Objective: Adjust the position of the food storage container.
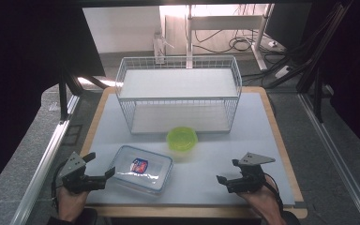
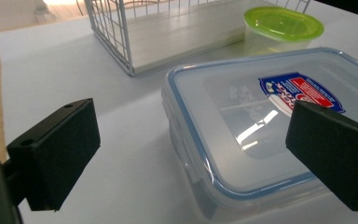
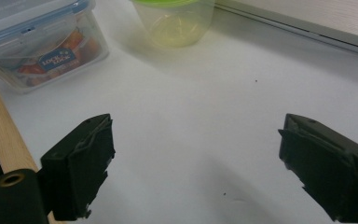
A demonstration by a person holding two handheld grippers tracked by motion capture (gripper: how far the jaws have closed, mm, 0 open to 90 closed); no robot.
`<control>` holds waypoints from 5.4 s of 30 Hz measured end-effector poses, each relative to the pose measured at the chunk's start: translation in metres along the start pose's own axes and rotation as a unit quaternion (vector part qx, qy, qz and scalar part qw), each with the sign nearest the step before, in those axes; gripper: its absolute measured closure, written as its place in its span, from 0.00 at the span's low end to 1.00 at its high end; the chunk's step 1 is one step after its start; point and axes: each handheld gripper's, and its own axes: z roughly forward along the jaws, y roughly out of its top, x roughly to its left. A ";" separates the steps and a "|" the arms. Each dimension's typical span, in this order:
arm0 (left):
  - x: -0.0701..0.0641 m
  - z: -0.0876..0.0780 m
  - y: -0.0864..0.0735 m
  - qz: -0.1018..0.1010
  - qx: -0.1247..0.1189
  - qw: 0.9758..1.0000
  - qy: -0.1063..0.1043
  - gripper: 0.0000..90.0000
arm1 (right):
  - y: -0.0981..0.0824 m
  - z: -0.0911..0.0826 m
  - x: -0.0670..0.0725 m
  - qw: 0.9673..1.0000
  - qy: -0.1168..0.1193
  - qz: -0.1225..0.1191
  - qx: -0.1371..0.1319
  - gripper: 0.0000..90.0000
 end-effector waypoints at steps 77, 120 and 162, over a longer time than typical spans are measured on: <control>-0.011 0.011 0.000 0.039 0.007 0.999 -0.028 0.04 | 0.147 0.172 0.056 0.987 0.095 -0.116 0.059 1.00; -0.013 0.015 0.000 0.044 0.020 0.998 -0.030 0.04 | 0.100 0.098 -0.054 0.997 -0.044 -0.026 0.064 0.99; 0.018 0.024 -0.008 -0.005 0.132 0.991 -0.005 1.00 | 0.040 0.021 0.013 0.999 -0.007 -0.047 0.022 0.95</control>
